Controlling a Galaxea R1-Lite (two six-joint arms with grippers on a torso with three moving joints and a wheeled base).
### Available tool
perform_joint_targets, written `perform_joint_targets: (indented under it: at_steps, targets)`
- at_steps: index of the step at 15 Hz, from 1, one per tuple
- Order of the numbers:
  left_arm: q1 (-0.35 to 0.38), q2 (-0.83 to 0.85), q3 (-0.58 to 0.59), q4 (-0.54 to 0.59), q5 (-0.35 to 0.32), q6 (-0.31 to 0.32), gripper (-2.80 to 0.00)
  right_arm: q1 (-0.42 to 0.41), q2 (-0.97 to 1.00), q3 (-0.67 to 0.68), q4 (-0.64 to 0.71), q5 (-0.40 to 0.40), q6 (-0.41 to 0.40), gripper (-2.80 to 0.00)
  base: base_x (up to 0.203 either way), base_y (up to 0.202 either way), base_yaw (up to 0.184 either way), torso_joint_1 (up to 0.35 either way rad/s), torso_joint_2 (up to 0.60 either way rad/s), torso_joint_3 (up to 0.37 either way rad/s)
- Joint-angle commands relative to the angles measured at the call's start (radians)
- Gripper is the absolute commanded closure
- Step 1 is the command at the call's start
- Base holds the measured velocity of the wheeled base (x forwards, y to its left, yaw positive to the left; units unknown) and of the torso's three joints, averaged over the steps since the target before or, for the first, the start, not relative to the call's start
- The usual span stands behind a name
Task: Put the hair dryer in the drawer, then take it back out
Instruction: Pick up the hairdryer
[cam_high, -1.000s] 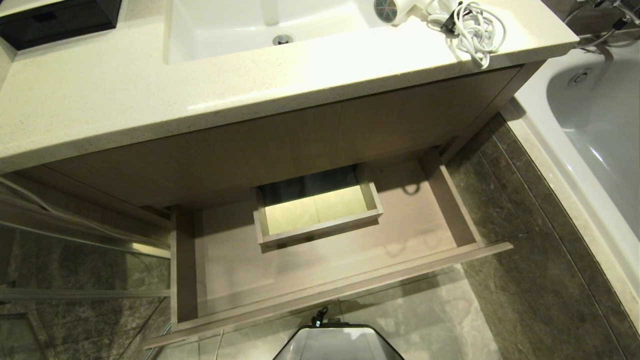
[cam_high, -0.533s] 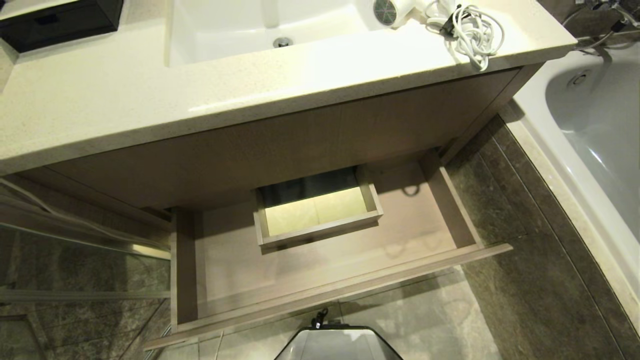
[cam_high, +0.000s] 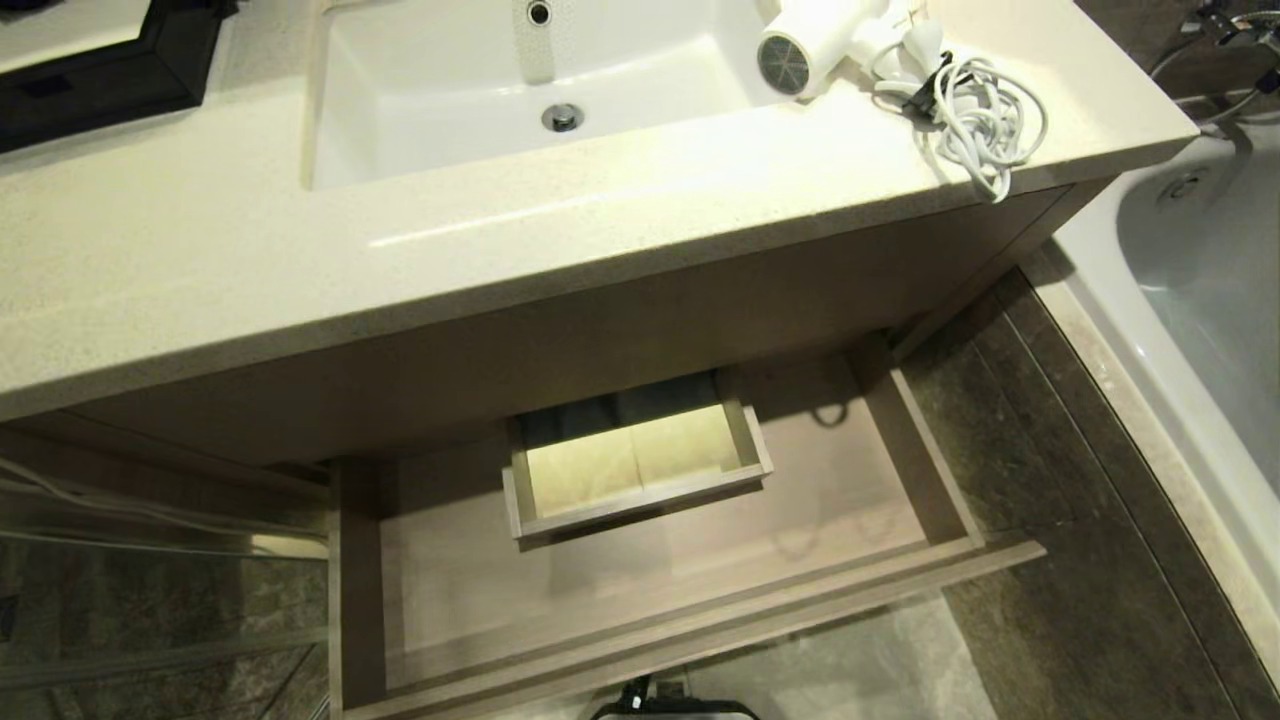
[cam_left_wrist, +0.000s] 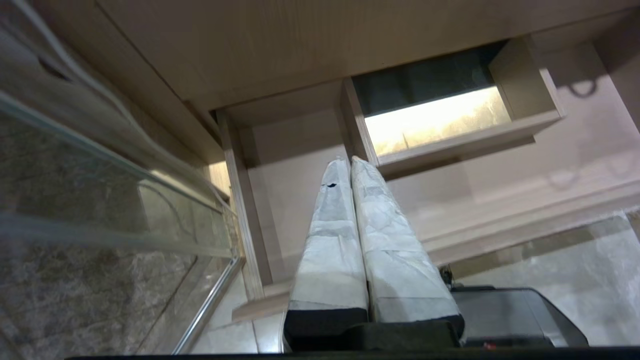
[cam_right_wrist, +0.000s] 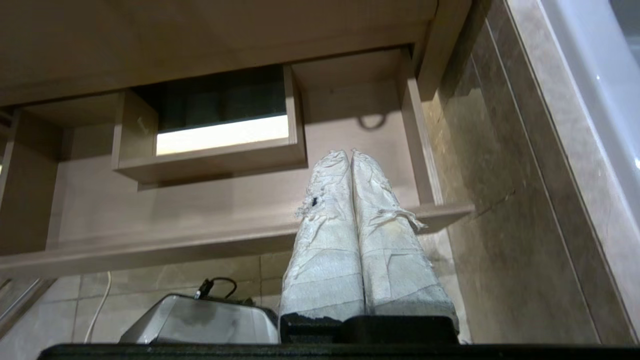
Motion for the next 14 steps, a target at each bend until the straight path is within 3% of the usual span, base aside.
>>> perform_joint_targets:
  at_steps: [1,14]
  targets:
    - [-0.001,0.0,0.001,0.0,0.0,-0.001,0.0,0.001,-0.039,0.04,0.001,0.0,-0.002,0.0,0.0,0.0,0.0,0.321,-0.09,0.237]
    - [-0.001,0.0,0.001,0.0,0.0,0.0,0.0,0.001,-0.039,0.04,0.001,0.0,-0.007,0.0,0.0,0.0,0.0,0.351,-0.17,0.18]
